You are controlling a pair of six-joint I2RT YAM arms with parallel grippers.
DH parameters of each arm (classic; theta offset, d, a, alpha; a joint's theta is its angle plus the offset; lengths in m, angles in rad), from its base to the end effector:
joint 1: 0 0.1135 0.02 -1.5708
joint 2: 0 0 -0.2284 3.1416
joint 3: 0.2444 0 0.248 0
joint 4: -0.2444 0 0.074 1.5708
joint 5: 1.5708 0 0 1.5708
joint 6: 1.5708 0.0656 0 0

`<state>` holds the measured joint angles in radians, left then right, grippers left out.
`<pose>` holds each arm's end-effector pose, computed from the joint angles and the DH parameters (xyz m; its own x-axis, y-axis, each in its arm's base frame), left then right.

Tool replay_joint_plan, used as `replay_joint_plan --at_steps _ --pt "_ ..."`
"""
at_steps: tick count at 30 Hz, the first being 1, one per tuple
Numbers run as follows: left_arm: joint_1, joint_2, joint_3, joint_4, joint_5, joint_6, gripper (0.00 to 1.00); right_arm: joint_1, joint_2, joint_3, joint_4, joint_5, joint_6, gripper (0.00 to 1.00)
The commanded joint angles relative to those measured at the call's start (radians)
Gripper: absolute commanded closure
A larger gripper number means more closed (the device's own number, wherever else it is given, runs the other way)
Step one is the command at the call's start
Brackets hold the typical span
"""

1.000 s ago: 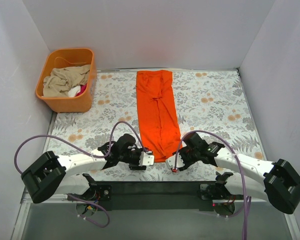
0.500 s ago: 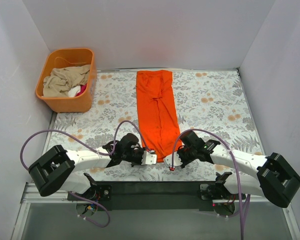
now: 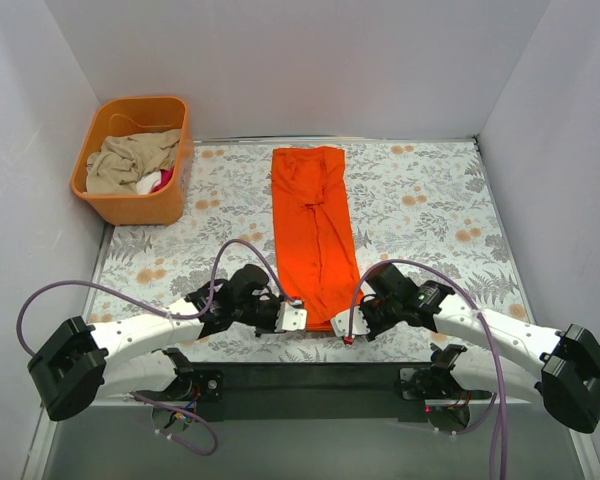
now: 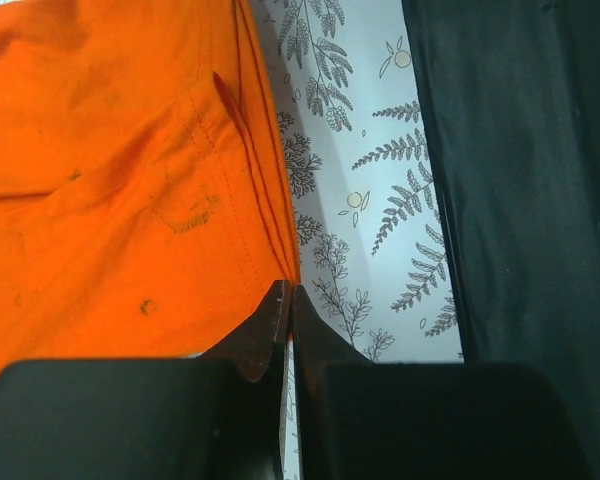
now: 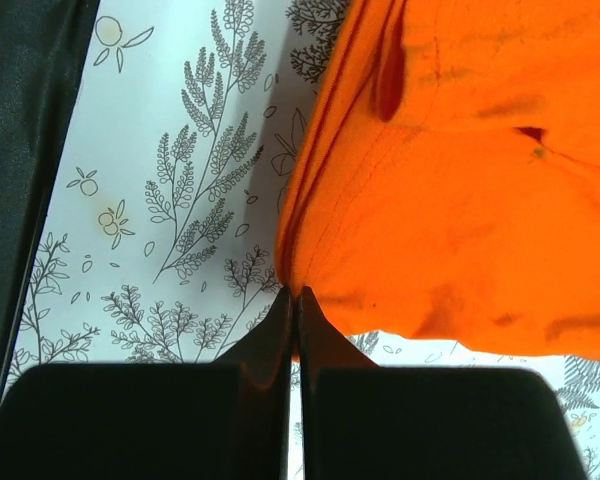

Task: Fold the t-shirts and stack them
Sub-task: Fold the tshirt

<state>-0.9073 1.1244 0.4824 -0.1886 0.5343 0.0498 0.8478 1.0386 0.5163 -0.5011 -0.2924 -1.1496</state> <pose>0.1203 -0.2081 0.1272 -0.4099 0.5939 -0.6923 0.9111 0.2302 -0.3419 0.1273 0.1728 0.1255 0.5148 -0.7373 -0.4374 -0.8497 -0.3713 -0.3743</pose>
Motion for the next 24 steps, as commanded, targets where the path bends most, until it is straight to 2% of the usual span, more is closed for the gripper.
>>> replay_joint_plan --at_steps 1,6,12,18,24 --pt "-0.002 -0.035 0.035 -0.064 0.000 -0.080 1.00 0.005 -0.014 0.063 -0.057 -0.008 0.054 0.99" --pt "0.024 -0.064 0.068 -0.075 -0.016 -0.088 1.00 -0.007 -0.011 0.105 -0.056 0.055 0.042 0.99" --pt "0.168 -0.005 0.153 -0.066 0.030 -0.061 1.00 -0.070 0.032 0.172 -0.045 0.059 -0.015 0.99" --pt "0.281 0.110 0.237 0.043 0.038 0.007 1.00 -0.217 0.198 0.286 0.009 0.030 -0.071 0.99" --pt "0.372 0.300 0.350 0.168 0.041 0.070 1.00 -0.331 0.418 0.500 0.030 0.009 -0.131 0.99"
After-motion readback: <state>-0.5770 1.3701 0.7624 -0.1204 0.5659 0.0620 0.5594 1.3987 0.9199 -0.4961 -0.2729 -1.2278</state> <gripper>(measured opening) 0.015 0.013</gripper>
